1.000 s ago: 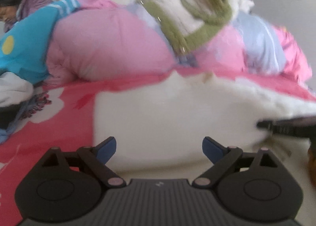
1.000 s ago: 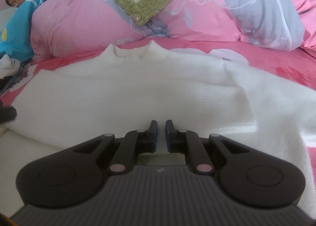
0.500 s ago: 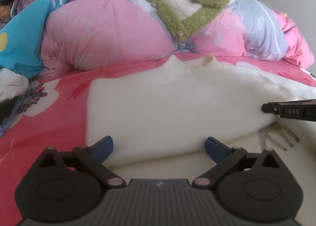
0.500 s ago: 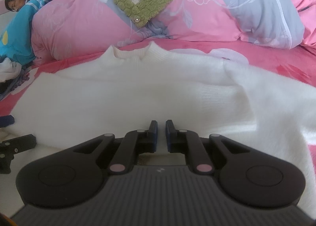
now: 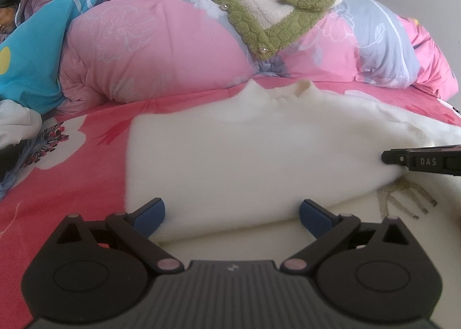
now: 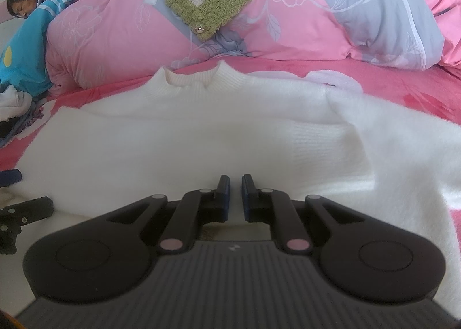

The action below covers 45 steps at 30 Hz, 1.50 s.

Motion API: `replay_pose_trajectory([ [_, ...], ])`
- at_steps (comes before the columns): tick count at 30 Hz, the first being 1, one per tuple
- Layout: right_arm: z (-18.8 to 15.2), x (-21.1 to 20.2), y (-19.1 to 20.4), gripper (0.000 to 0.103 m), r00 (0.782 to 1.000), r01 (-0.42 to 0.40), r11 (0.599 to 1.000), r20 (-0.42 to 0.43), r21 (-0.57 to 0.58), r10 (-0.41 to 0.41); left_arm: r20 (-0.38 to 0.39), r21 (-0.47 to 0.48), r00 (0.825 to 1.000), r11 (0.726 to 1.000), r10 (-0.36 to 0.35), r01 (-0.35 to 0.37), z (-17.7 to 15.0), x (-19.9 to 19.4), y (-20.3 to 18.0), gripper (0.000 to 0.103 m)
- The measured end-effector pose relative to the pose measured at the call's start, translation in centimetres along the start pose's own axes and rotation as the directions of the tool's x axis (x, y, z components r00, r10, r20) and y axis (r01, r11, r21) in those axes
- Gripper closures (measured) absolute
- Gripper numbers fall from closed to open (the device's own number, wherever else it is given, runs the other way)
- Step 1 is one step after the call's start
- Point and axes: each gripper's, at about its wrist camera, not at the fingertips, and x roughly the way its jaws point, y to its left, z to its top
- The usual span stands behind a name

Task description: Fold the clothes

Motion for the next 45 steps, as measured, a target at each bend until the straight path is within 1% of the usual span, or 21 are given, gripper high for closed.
replay_pose_trajectory([
  [3,0.0,0.0,-0.3,0.095,1.000,-0.010,1.000,0.002,0.015,0.010,0.020,-0.006,1.000,1.000,0.008,-0.008,0.0,-0.5,0.0,0.002],
  [5,-0.1,0.1,-0.5,0.095,1.000,-0.016,1.000,0.003,0.027,0.016,0.048,-0.008,0.999,1.000,0.016,-0.015,-0.1,-1.0,0.0,0.002],
  [8,-0.1,0.1,-0.5,0.095,1.000,-0.017,0.999,0.004,0.028,0.017,0.082,-0.001,0.997,1.000,0.009,-0.009,0.0,-1.7,-0.1,0.002],
  [14,-0.1,0.1,-0.5,0.095,1.000,-0.016,0.999,0.006,0.028,0.015,0.103,-0.033,0.995,0.999,0.012,-0.009,0.2,-1.9,0.4,0.002],
  [18,-0.2,0.1,-0.5,0.095,1.000,-0.015,1.000,0.008,0.028,0.014,0.091,-0.051,0.996,0.999,0.009,-0.004,0.2,-1.6,0.8,0.002],
  [25,-0.2,0.0,-0.4,0.095,1.000,-0.011,1.000,0.009,0.024,0.011,0.054,-0.065,0.998,0.998,0.022,-0.019,0.0,-1.0,1.0,0.002],
  [37,0.1,-0.1,-0.2,0.095,1.000,-0.007,1.000,0.007,0.021,0.006,0.033,-0.055,0.999,0.998,0.024,-0.022,-0.1,-0.5,0.9,0.002],
  [38,0.3,-0.4,-0.5,0.092,1.000,-0.019,0.999,0.006,0.042,0.019,0.033,-0.055,0.999,0.998,0.024,-0.023,-0.1,-0.5,0.9,0.002],
  [41,1.0,-1.8,-1.7,0.074,0.998,-0.052,0.992,0.026,0.112,0.050,0.030,-0.053,0.999,0.998,0.024,-0.023,-0.2,-0.4,0.8,0.001],
  [42,1.2,-2.6,-2.2,0.072,0.998,-0.047,0.991,0.045,0.126,0.042,0.030,-0.052,0.999,0.998,0.024,-0.023,-0.2,-0.4,0.8,0.000],
  [45,1.7,-5.3,-4.7,0.070,0.996,-0.025,0.986,0.094,0.165,0.010,0.028,-0.049,0.999,0.999,0.025,-0.023,-0.1,-0.4,0.8,0.000],
])
